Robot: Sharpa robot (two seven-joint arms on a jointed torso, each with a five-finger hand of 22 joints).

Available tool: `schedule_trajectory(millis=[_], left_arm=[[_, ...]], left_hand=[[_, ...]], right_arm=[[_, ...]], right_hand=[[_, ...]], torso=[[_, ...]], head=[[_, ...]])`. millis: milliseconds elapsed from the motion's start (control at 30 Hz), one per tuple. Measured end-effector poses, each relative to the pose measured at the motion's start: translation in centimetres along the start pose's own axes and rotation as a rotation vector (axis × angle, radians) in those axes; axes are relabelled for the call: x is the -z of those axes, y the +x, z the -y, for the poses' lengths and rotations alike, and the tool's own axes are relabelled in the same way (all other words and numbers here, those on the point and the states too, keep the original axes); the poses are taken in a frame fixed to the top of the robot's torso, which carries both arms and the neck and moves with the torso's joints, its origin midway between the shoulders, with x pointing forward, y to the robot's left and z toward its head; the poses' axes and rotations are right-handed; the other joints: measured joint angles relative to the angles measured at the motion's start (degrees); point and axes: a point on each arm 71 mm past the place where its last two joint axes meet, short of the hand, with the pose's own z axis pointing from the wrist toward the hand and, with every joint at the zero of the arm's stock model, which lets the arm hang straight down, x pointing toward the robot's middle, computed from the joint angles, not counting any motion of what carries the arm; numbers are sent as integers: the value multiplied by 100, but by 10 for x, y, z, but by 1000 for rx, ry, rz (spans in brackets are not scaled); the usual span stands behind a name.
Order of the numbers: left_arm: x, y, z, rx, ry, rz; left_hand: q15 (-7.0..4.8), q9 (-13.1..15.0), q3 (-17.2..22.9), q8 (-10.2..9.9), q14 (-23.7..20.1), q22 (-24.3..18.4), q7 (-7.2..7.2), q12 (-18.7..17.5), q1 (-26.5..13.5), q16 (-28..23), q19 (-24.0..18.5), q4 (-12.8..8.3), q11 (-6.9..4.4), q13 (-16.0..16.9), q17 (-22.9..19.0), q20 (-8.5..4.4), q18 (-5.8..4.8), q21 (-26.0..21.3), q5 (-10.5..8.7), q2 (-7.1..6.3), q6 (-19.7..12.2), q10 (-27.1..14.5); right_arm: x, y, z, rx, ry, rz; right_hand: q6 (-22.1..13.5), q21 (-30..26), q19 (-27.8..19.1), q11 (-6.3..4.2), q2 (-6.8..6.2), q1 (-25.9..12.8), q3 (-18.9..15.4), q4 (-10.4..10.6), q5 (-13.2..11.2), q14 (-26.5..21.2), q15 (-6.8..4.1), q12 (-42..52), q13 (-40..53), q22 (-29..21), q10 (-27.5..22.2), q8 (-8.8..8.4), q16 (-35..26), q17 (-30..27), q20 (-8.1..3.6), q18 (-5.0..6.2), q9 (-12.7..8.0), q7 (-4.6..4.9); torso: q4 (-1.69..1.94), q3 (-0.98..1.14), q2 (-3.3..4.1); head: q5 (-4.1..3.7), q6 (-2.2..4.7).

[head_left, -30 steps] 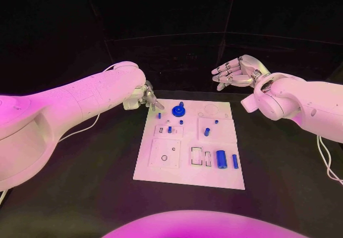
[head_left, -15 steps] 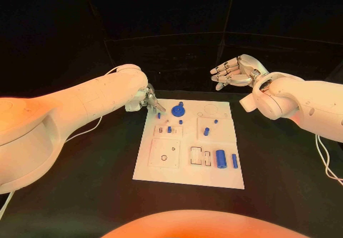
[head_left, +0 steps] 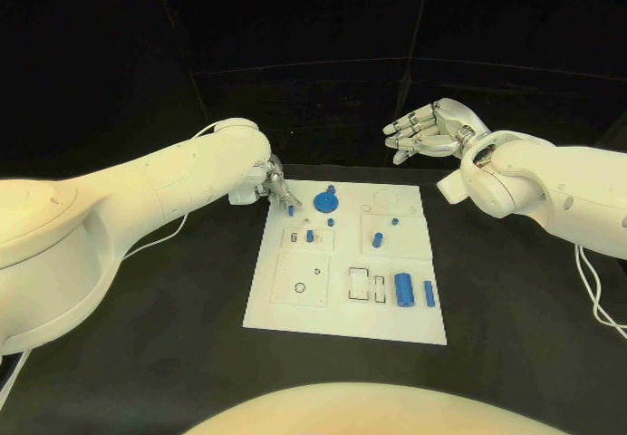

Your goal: Assemble the parts on the task board

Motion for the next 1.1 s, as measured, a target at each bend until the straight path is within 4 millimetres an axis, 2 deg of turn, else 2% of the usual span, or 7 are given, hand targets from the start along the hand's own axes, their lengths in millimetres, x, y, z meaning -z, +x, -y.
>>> schedule_trajectory(millis=[500,833,1100], left_arm=[[-1,3,4,-6,8,-9],[-2,3,6,-6,11,-9],[-3,3,6,-5,12,-8]], left_hand=[[0,12,2,0,0,5,-1,21,102,0,0,-64,0,7,0,0,0,0,0,102,-2,0],[0,27,136,0,0,11,-2,21,391,0,0,-231,0,6,0,0,0,0,0,340,-3,0],[0,33,399,-60,0,11,-2,21,746,0,0,-494,-35,-6,0,0,0,0,0,559,-3,-8]], right_arm=[[-1,1,-1,-1,-2,-3],[-1,2,-1,-1,-3,-4],[-1,2,-1,-1,-3,-4]], right_hand=[[0,0,0,0,0,0,0,0,0,0,0,0,0,1,0,0,0,0,0,0,0,0],[0,1,0,0,0,0,0,0,0,0,0,0,0,1,0,0,0,0,0,0,0,0],[0,1,0,0,0,0,0,0,0,0,0,0,0,1,0,0,0,0,0,0,0,0]], torso=[[3,1,1],[3,1,1],[3,1,1]], head=[[-3,-15],[-6,-12],[-12,-20]])
